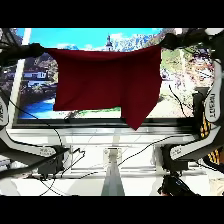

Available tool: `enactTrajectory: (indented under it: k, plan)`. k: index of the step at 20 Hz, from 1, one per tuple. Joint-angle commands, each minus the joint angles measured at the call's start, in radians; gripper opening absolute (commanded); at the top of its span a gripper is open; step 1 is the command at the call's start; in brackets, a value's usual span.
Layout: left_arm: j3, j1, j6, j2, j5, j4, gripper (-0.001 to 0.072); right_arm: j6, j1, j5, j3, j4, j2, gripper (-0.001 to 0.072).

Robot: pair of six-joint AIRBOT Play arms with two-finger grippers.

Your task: Fold the clothes and pants, and hang the long-sleeved shirts on hangers.

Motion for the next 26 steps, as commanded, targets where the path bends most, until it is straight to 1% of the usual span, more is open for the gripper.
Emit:
enactTrajectory:
  k: [1, 3, 4, 5, 7, 8, 9, 11, 13, 14, 15, 16, 17, 18, 19, 20, 21, 22, 24, 25, 26]
  plan:
    - [0.001, -0.021, 0.002, -0.055, 0.027, -0.022, 0.0009, 0.006, 0.016, -0.105, 0.001, -0.055, -0.098, 0.0017]
    - [0.001, -0.021, -0.012, -0.053, -0.038, 0.050, 0.0009, 0.005, 0.015, -0.032, 0.001, -0.118, -0.097, 0.0016]
    - [0.001, -0.021, -0.063, -0.053, -0.076, 0.116, 0.0008, 0.005, 0.016, 0.021, 0.001, -0.160, -0.098, 0.0017]
    - [0.001, -0.023, -0.138, -0.053, -0.118, 0.211, 0.0008, 0.005, 0.015, 0.081, 0.000, -0.200, -0.098, 0.0017]
    - [0.001, -0.024, -0.252, -0.053, -0.206, 0.402, 0.0008, 0.005, 0.015, 0.180, -0.019, -0.249, -0.097, 0.0016]
    - [0.001, -0.023, -0.282, -0.053, -0.259, 0.480, 0.0008, 0.005, 0.015, 0.210, -0.039, -0.257, -0.097, 0.0016]
    - [0.001, -0.023, -0.284, -0.054, -0.306, 0.523, 0.0008, 0.005, 0.015, 0.225, -0.068, -0.257, -0.097, 0.0016]
    - [0.001, -0.026, -0.284, -0.060, -0.362, 0.527, 0.0009, 0.013, 0.016, 0.203, -0.135, -0.252, -0.096, 0.0015]
    - [0.001, -0.033, -0.283, -0.061, -0.359, 0.478, 0.0009, 0.065, 0.016, 0.157, -0.171, -0.249, -0.095, 0.0017]
    - [0.001, -0.035, -0.283, -0.061, -0.340, 0.451, 0.0016, 0.092, 0.016, 0.154, -0.170, -0.247, -0.095, 0.0040]
    - [0.002, -0.036, -0.282, -0.061, -0.333, 0.433, 0.0025, 0.100, 0.016, 0.154, -0.169, -0.248, -0.089, 0.0246]
    - [0.002, -0.036, -0.268, -0.060, -0.333, 0.420, 0.0129, 0.101, 0.015, 0.153, -0.169, -0.253, -0.077, 0.0511]
    - [0.002, -0.035, -0.269, -0.059, -0.335, 0.421, 0.0498, 0.103, 0.015, 0.150, -0.169, -0.268, -0.060, 0.0590]
    - [0.002, -0.031, -0.268, -0.055, -0.348, 0.421, 0.0716, 0.103, 0.015, 0.151, -0.169, -0.289, -0.039, 0.0586]
    - [0.002, -0.026, -0.268, -0.047, -0.373, 0.421, 0.0698, 0.103, 0.015, 0.150, -0.169, -0.331, -0.011, 0.0563]
    - [0.003, -0.020, -0.268, -0.034, -0.405, 0.423, 0.0695, 0.103, 0.015, 0.153, -0.169, -0.397, 0.022, 0.0484]
    - [0.004, -0.012, -0.269, -0.014, -0.434, 0.431, 0.0672, 0.102, 0.012, 0.164, -0.169, -0.475, 0.056, 0.0368]
    - [0.004, -0.001, -0.269, 0.014, -0.456, 0.442, 0.0563, 0.102, 0.003, 0.182, -0.169, -0.541, 0.090, 0.0300]
    - [0.004, 0.033, -0.270, 0.098, -0.471, 0.451, 0.0378, 0.098, -0.048, 0.261, -0.169, -0.605, 0.158, 0.0304]
    - [0.004, 0.049, -0.272, 0.149, -0.479, 0.451, 0.0131, 0.098, -0.085, 0.314, -0.170, -0.598, 0.181, 0.0292]
    - [0.004, 0.065, -0.261, 0.213, -0.487, 0.451, 0.0010, 0.098, -0.126, 0.366, -0.172, -0.575, 0.199, 0.0230]
